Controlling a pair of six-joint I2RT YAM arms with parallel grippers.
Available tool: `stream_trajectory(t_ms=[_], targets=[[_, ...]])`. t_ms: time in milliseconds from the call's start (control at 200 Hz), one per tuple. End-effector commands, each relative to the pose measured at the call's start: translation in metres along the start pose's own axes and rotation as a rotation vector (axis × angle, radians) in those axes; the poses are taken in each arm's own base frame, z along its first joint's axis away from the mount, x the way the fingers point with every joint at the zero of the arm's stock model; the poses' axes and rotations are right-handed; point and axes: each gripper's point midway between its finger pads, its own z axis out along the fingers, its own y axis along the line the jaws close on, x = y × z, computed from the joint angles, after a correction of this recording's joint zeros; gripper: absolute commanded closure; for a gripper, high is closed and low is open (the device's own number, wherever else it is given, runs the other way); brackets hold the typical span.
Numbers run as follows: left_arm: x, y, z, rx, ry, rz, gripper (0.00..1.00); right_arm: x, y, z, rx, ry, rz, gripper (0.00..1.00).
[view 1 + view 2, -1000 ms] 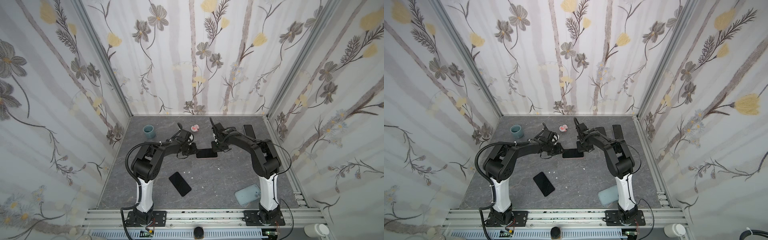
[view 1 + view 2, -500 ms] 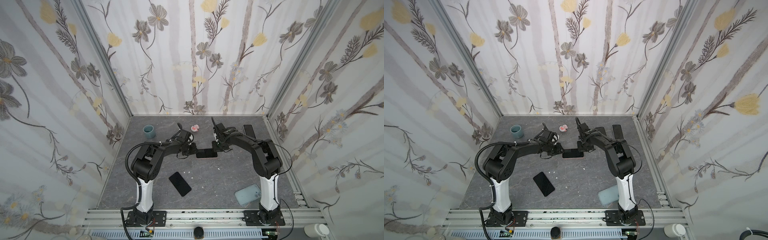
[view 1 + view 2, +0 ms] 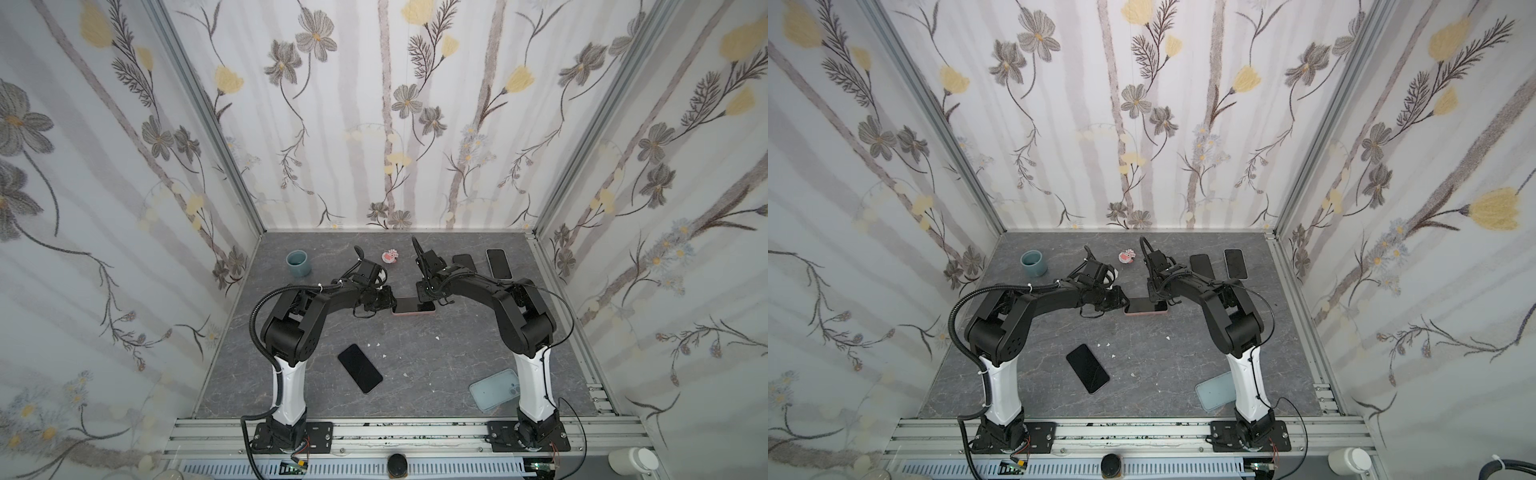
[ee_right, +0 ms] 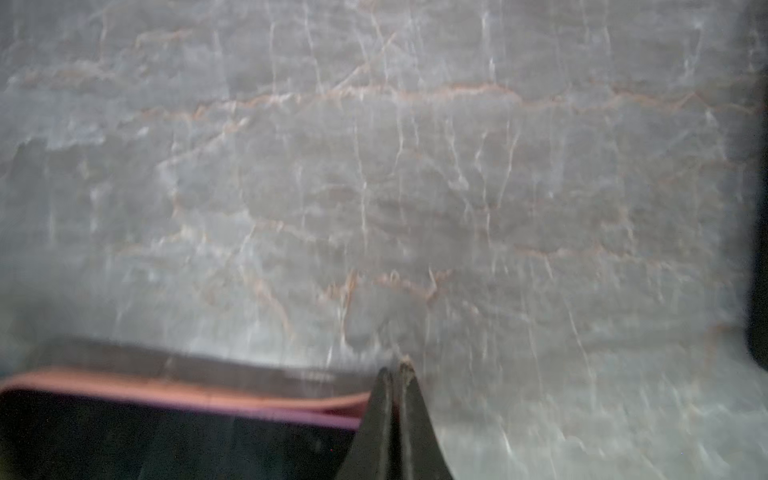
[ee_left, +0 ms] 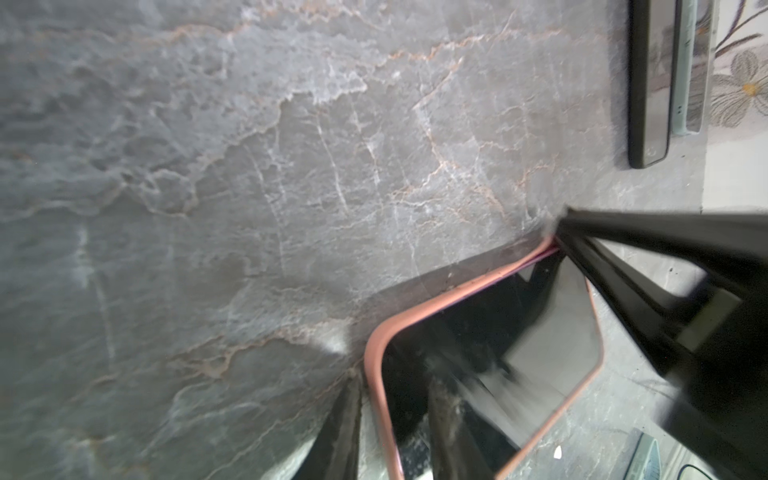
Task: Put the phone into the phone case
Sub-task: 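Open both grippers and lift them off the cased phone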
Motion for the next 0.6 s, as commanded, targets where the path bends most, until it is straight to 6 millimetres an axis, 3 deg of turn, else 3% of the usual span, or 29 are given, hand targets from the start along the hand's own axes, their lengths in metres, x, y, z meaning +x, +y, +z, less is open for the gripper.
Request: stream_trajectory(t_ms=[0, 155, 330, 470, 599], targets=[[0.005, 0.003, -0.002, -0.010, 0.013, -0.004, 0.72, 0.101, -0.016, 0.009, 0.036, 0.380, -0.039, 0.92], [0.002, 0.002, -0.005, -0.010, -0.001, -0.004, 0.72, 0.069, -0.008, -0.014, 0.009, 0.298, -0.020, 0.90], [-0.009, -0.007, -0.011, 0.010, -0.029, 0.005, 0.72, 0.022, 0.006, -0.052, -0.060, 0.173, -0.032, 0.83], [-0.028, -0.018, -0.031, 0.029, -0.088, 0.021, 0.71, -0.003, 0.023, -0.081, -0.171, 0.078, -0.160, 0.63], [-0.049, -0.029, -0.065, 0.042, -0.176, 0.049, 0.71, -0.003, 0.038, -0.090, -0.267, 0.053, -0.324, 0.41]])
